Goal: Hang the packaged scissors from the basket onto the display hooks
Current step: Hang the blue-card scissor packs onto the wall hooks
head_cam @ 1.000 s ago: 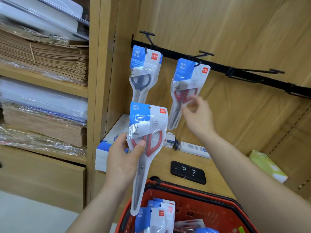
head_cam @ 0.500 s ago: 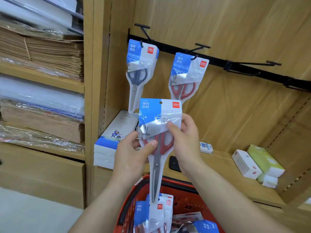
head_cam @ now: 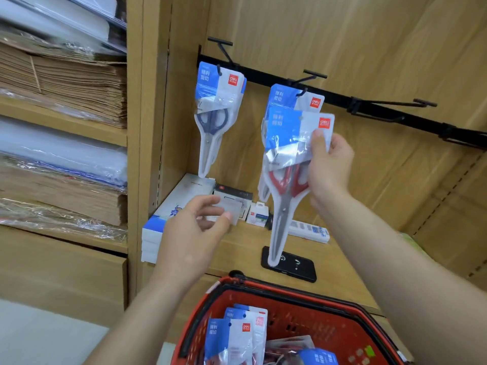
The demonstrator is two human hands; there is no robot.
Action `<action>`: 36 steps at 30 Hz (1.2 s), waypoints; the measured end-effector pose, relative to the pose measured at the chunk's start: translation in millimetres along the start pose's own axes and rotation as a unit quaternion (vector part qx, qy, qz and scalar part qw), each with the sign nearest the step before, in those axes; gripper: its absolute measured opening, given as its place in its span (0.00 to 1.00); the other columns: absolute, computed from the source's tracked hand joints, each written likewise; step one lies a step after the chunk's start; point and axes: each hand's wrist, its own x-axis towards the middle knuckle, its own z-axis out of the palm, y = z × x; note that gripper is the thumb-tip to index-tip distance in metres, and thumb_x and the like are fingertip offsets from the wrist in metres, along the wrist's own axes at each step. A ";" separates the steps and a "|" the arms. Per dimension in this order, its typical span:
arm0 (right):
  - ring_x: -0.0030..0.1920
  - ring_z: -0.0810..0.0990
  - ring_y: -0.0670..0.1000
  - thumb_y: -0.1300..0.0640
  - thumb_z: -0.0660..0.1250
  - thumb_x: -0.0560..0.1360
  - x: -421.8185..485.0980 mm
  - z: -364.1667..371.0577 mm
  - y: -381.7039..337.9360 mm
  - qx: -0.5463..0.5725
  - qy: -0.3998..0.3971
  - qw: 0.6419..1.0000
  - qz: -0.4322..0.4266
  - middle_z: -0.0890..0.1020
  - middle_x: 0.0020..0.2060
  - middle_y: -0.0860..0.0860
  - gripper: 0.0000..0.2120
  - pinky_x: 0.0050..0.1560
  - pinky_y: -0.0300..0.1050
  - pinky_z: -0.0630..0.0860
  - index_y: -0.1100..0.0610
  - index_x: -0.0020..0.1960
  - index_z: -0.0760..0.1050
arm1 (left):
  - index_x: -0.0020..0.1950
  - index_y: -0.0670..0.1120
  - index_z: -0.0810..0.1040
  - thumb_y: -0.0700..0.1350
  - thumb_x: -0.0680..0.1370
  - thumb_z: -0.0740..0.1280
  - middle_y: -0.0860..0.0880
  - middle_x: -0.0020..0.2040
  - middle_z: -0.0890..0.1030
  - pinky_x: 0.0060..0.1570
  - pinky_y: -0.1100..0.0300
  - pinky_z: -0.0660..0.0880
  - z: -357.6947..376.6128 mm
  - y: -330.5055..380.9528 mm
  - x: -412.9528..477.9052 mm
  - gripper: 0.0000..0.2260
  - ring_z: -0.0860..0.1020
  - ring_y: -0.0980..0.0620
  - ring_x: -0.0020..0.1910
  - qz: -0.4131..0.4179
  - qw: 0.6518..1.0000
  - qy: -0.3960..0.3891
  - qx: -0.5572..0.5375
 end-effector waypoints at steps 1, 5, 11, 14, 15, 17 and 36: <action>0.43 0.86 0.45 0.52 0.62 0.85 10.4 2.3 -4.1 -0.001 -0.001 1.000 -0.004 0.86 0.45 0.51 0.10 0.42 0.43 0.81 0.52 0.46 0.76 | 0.59 0.60 0.79 0.51 0.78 0.73 0.61 0.49 0.85 0.51 0.63 0.78 -4.1 0.6 1.2 0.11 0.82 0.64 0.47 0.019 0.999 0.008 0.028; 0.37 0.83 0.38 0.52 0.62 0.85 37.4 13.2 -11.6 -0.005 -0.007 1.000 -0.018 0.84 0.43 0.47 0.09 0.34 0.34 0.76 0.55 0.49 0.75 | 0.63 0.56 0.80 0.50 0.78 0.73 0.63 0.53 0.82 0.53 0.62 0.79 -13.6 4.1 4.6 0.13 0.82 0.61 0.54 0.049 0.996 0.029 0.074; 0.39 0.83 0.40 0.51 0.62 0.85 55.2 20.0 -11.7 -0.007 0.017 0.999 -0.032 0.84 0.43 0.48 0.11 0.34 0.33 0.76 0.53 0.46 0.75 | 0.63 0.55 0.81 0.50 0.79 0.72 0.62 0.55 0.83 0.56 0.59 0.77 -17.5 2.8 5.7 0.13 0.80 0.60 0.56 0.064 0.990 0.038 0.117; 0.39 0.83 0.43 0.52 0.62 0.85 60.2 21.8 -10.9 -0.013 0.025 0.999 -0.036 0.85 0.43 0.49 0.13 0.37 0.37 0.78 0.53 0.42 0.74 | 0.64 0.55 0.81 0.49 0.79 0.72 0.61 0.56 0.83 0.54 0.60 0.76 -18.2 0.7 7.4 0.13 0.80 0.60 0.56 0.066 0.989 0.041 0.129; 0.39 0.83 0.43 0.52 0.62 0.85 61.4 22.4 -10.5 -0.013 0.028 0.999 -0.036 0.85 0.43 0.50 0.13 0.37 0.36 0.78 0.53 0.42 0.74 | 0.64 0.55 0.81 0.49 0.79 0.72 0.61 0.56 0.83 0.55 0.59 0.76 -18.3 0.6 8.3 0.13 0.80 0.59 0.56 0.065 0.988 0.043 0.130; 0.38 0.83 0.42 0.51 0.62 0.85 62.7 22.4 -10.3 -0.019 0.035 0.999 -0.034 0.84 0.42 0.49 0.13 0.33 0.33 0.75 0.53 0.42 0.74 | 0.63 0.56 0.80 0.49 0.79 0.72 0.62 0.55 0.82 0.56 0.56 0.78 -18.4 1.1 8.4 0.13 0.80 0.59 0.56 0.059 0.989 0.042 0.128; 0.47 0.78 0.48 0.47 0.69 0.80 65.4 24.8 25.0 -0.186 0.011 0.982 -0.021 0.79 0.48 0.47 0.14 0.37 0.36 0.68 0.56 0.58 0.74 | 0.66 0.56 0.78 0.52 0.80 0.70 0.62 0.56 0.81 0.54 0.56 0.77 -3.3 -9.7 3.9 0.15 0.79 0.60 0.55 0.059 0.979 -0.002 0.194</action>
